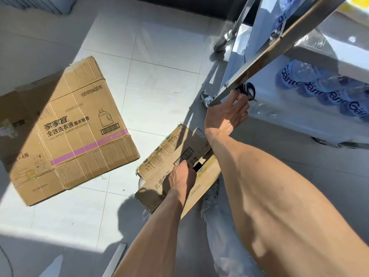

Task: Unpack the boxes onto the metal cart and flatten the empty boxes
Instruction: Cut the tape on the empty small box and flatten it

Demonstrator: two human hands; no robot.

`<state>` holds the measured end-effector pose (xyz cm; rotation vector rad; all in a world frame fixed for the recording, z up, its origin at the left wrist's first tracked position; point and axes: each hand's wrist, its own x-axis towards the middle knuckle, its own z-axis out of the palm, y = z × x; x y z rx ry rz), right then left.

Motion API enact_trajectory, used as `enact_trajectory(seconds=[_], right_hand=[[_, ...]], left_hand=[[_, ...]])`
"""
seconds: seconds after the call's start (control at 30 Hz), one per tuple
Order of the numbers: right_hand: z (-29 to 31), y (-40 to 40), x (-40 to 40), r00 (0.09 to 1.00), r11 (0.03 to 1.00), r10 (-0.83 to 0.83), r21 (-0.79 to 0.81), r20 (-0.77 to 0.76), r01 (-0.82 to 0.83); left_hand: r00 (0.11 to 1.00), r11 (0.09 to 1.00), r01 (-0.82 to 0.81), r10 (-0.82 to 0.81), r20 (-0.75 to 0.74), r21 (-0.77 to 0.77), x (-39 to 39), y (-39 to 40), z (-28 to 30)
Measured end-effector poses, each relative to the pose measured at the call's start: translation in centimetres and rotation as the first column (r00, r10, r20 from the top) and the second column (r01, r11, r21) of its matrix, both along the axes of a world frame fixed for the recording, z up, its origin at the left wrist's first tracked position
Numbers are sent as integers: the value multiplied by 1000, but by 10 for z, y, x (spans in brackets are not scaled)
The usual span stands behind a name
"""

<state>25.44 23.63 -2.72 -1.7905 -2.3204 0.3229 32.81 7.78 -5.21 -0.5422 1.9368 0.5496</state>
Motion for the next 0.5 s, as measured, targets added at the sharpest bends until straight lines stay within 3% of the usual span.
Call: enact_trajectory(seconds=[0.1, 0.2, 0.27, 0.4, 0.5], right_hand=[[1, -8, -3, 996, 998, -51, 25, -67, 53], [-7, -1, -1, 998, 999, 30, -10, -52, -31], [-12, 10, 1, 996, 994, 86, -63, -28, -88], [-13, 27, 9, 994, 991, 94, -89, -49, -98], [-14, 26, 18, 993, 984, 118, -136, -16, -119]], left_hand=[[999, 998, -49, 49, 4, 35, -1, 1, 2], [999, 999, -32, 33, -40, 20, 2, -4, 0], [996, 999, 46, -44, -81, 17, 5, -9, -2], [908, 919, 394, -389, -156, -1, 9, -20, -5], [877, 892, 451, -449, -173, -29, 11, -21, -5]])
